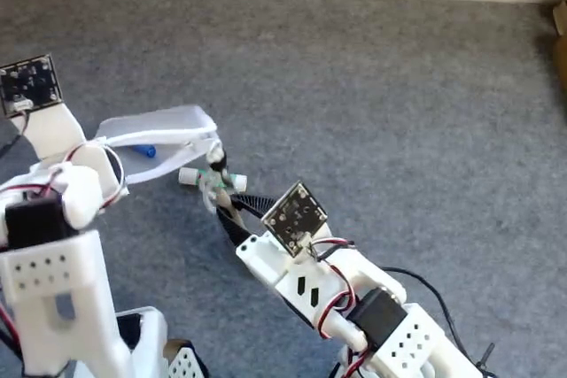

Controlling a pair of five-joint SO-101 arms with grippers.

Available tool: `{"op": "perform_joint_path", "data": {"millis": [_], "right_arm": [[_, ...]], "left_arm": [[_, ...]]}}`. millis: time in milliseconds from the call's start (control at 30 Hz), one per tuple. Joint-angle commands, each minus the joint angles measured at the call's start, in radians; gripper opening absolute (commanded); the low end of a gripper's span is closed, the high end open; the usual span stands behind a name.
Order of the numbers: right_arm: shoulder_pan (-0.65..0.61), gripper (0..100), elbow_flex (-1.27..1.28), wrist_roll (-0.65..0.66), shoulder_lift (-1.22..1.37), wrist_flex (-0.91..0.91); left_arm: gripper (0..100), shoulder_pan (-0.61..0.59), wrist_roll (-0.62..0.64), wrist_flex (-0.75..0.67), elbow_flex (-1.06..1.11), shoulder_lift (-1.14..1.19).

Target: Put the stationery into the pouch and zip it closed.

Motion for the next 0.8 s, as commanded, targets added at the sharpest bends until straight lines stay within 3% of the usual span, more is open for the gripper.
{"op": "perform_joint_path", "data": {"millis": [0,433,767], "right_arm": [[-0.004,0.5,0.025,-0.011,-0.027,-0.102],[-0.007,0.5,0.038,-0.017,-0.03,-0.274],[-0.045,0.5,0.031,-0.015,-0.03,-0.55]], "left_arm": [[1,0.077,0.006,0.003,-0.068,-0.068],[1,0.084,0.005,-0.005,-0.068,-0.051],[1,0.084,0.008,-0.006,-0.067,-0.048]]}}
